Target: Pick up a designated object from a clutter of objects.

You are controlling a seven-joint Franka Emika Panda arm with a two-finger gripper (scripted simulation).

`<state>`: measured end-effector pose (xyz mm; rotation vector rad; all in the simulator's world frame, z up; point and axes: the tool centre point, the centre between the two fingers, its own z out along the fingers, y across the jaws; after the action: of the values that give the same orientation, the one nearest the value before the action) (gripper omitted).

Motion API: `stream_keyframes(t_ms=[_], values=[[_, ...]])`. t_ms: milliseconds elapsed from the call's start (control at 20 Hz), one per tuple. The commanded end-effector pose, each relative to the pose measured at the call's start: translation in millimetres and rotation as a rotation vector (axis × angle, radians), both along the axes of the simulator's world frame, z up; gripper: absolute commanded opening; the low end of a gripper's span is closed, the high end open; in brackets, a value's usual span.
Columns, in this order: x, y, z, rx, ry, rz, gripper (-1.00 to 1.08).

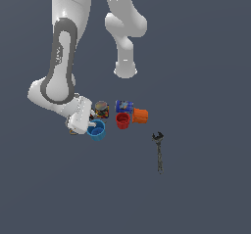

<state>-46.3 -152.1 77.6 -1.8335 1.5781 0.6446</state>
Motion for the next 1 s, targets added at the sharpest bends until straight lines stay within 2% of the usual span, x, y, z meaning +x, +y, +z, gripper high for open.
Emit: stream_keyframes(t_ms=[0, 50, 100, 950], values=[[-0.1, 3.9, -3.9, 0.0, 0.0, -0.002, 0.28], [-0.1, 4.3, -4.1, 0.0, 0.0, -0.002, 0.28], [-0.1, 4.3, -4.1, 0.0, 0.0, -0.002, -1.0], [0.1, 8.0, 9.7, 0.0, -0.002, -0.001, -1.0]])
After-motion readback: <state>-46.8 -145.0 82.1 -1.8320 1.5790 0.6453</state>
